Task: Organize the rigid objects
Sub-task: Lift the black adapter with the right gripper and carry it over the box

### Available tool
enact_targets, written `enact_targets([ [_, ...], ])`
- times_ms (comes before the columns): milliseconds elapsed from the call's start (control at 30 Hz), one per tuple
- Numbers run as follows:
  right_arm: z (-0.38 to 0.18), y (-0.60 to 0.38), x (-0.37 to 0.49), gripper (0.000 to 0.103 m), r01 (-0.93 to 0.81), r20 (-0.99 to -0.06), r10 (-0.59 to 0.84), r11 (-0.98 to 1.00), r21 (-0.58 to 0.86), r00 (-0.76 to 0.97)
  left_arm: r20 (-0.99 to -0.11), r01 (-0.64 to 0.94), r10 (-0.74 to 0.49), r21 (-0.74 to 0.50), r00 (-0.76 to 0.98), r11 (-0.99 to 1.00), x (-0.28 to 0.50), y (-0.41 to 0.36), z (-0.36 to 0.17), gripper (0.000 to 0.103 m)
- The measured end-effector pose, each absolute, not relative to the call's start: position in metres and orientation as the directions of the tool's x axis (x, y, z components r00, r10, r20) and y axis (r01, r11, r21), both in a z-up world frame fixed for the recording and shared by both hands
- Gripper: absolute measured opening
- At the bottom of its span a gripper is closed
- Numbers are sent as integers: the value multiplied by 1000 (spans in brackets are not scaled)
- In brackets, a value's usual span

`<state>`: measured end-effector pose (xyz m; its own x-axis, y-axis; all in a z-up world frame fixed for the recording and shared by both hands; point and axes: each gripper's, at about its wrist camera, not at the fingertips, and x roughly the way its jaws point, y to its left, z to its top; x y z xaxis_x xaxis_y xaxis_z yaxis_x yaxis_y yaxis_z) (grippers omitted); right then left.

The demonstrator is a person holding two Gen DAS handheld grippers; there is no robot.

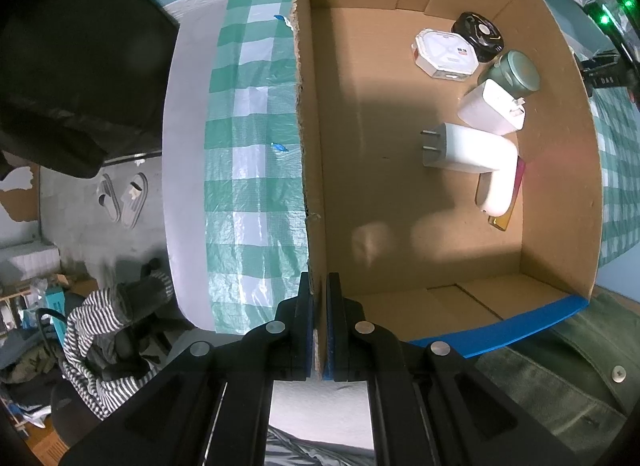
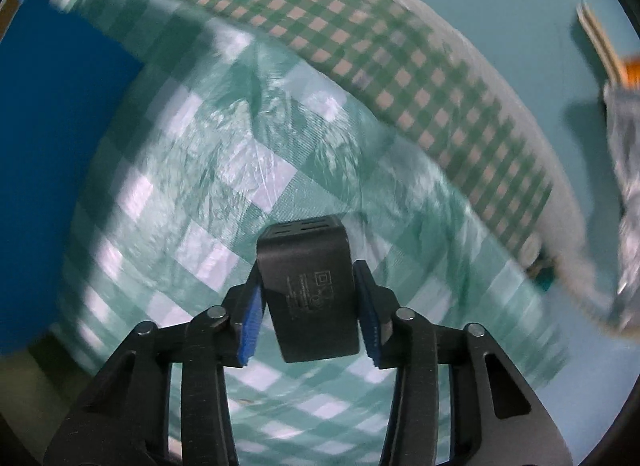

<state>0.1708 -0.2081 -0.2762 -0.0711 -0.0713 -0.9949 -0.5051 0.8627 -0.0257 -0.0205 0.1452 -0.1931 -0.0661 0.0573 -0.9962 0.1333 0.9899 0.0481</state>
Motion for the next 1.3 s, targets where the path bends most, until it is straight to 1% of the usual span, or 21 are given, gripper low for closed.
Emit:
enact_targets([
  [167,-276,-217,174,39,-340,-994,-16,940,22,-109,-996,142,56,46,-68,989,-21,145,-193,4],
  [233,-276,-217,174,39,-304,-994,-11,952,23,-108,-996,147,56,45,-69,988,-20,145,-194,4],
  [433,-284,-215,175,39,-266,-994,-41,964,-12,-104,-996,155,55,43,-70,987,-19,144,-195,4],
  [667,-280,-217,169,38,-217,-995,-24,976,-2,-98,-996,157,51,40,-67,987,-20,145,-194,4],
  [800,-272,-212,160,38,-213,-995,-18,977,4,-99,-997,157,52,41,-65,987,-20,145,-194,4],
  [1067,-238,-194,138,38,-215,-997,26,976,42,-76,-997,159,51,40,-64,986,-20,145,-194,4],
  [1300,-202,-168,118,38,-270,-997,65,960,72,-35,-997,161,52,41,-63,986,-20,144,-194,4],
])
